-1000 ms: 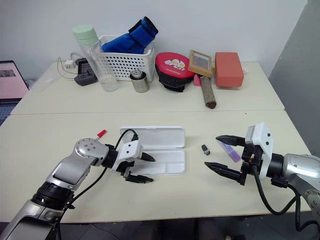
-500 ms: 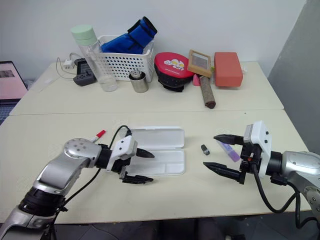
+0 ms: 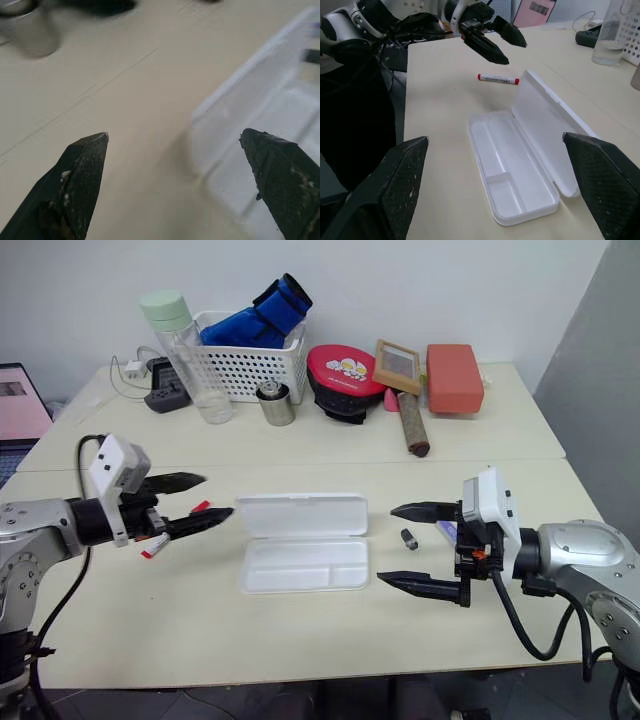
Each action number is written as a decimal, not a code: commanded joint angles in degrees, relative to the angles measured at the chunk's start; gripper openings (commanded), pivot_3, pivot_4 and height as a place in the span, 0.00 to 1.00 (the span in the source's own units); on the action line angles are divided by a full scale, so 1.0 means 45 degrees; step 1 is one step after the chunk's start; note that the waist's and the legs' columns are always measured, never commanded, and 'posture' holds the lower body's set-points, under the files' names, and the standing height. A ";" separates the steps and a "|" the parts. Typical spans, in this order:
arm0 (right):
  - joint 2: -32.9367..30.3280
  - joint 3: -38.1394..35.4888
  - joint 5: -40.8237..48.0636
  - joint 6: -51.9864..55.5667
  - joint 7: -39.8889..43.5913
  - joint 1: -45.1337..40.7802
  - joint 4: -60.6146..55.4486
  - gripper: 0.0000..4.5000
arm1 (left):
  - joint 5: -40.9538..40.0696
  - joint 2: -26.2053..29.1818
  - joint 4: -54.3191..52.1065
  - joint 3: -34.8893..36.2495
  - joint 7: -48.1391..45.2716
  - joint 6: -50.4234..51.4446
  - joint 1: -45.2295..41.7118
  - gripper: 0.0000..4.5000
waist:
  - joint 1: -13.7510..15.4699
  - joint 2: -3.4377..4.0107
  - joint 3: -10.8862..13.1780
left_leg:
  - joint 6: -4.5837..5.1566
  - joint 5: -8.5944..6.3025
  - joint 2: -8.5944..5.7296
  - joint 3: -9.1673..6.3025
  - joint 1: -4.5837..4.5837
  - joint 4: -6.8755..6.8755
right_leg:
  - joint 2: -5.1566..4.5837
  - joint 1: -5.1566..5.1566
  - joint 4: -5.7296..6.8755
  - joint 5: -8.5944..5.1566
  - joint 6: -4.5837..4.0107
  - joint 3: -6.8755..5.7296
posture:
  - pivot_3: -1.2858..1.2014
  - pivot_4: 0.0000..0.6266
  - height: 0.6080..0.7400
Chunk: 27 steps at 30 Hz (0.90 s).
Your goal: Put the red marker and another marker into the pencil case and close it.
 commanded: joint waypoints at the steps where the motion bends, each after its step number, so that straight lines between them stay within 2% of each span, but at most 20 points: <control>1: 0.0090 0.0242 -0.0306 -0.0351 0.0361 -0.0377 0.0183 1.00 | 0.0450 0.0204 0.0789 -0.0167 0.0149 -0.0773 -0.0087 1.00 | 0.0018 0.0000 0.0000 | 0.0000 0.0000 -0.0002 0.0006 -0.0002 0.0000 | -0.0002 0.0000 -0.0003 0.0000 0.0000 0.0004 | 0.52 0.24 1.00; 4: 0.0129 0.0349 -0.0452 -0.0408 0.0454 -0.0483 0.0291 1.00 | 0.0957 0.0224 0.1377 -0.0628 0.0109 -0.1608 0.0051 1.00 | 0.0089 -0.0002 0.0000 | -0.0002 -0.0001 -0.0021 0.0006 -0.0041 0.0003 | -0.0037 -0.0010 -0.0018 0.0001 0.0001 0.0001 | 0.52 0.24 1.00; 7: 0.0147 0.0399 -0.0436 -0.0367 0.0508 -0.0558 0.0259 1.00 | 0.1693 0.0150 0.2944 -0.1444 0.0027 -0.2476 -0.0069 1.00 | 0.0081 -0.0001 -0.0001 | -0.0002 -0.0001 -0.0022 0.0003 -0.0063 0.0002 | -0.0077 -0.0042 -0.0012 0.0002 -0.0001 0.0001 | 0.52 0.24 1.00; 18: 0.0157 0.0192 -0.0398 -0.0213 0.0177 -0.0304 -0.0087 1.00 | 0.3550 -0.0364 0.9193 -0.3688 -0.0629 -0.4791 -0.2912 1.00 | 0.0038 -0.0008 -0.0009 | -0.0002 0.0000 -0.0025 0.0004 -0.0088 0.0010 | -0.0066 -0.0071 0.0010 0.0006 0.0003 -0.0013 | 0.52 0.24 1.00; 22: 0.0157 -0.0031 -0.0206 -0.0115 -0.0163 -0.0063 -0.0352 1.00 | 0.3358 -0.0266 0.9576 -0.3829 -0.1540 -0.3711 -0.2931 0.87 | 0.0011 0.0006 -0.0019 | -0.0002 0.0000 -0.0021 0.0002 -0.0072 0.0008 | -0.0068 -0.0064 0.0023 0.0006 0.0003 -0.0011 | 0.52 0.24 1.00; 27: 0.0143 -0.0095 -0.0153 -0.0071 -0.0250 -0.0015 -0.0415 1.00 | 0.3435 -0.0144 0.9182 -0.3813 -0.1907 -0.3407 -0.2562 0.63 | -0.0073 0.0032 -0.0034 | -0.0001 0.0000 -0.0021 0.0024 -0.0059 0.0006 | -0.0061 -0.0062 0.0025 0.0005 0.0004 0.0006 | 0.52 0.24 1.00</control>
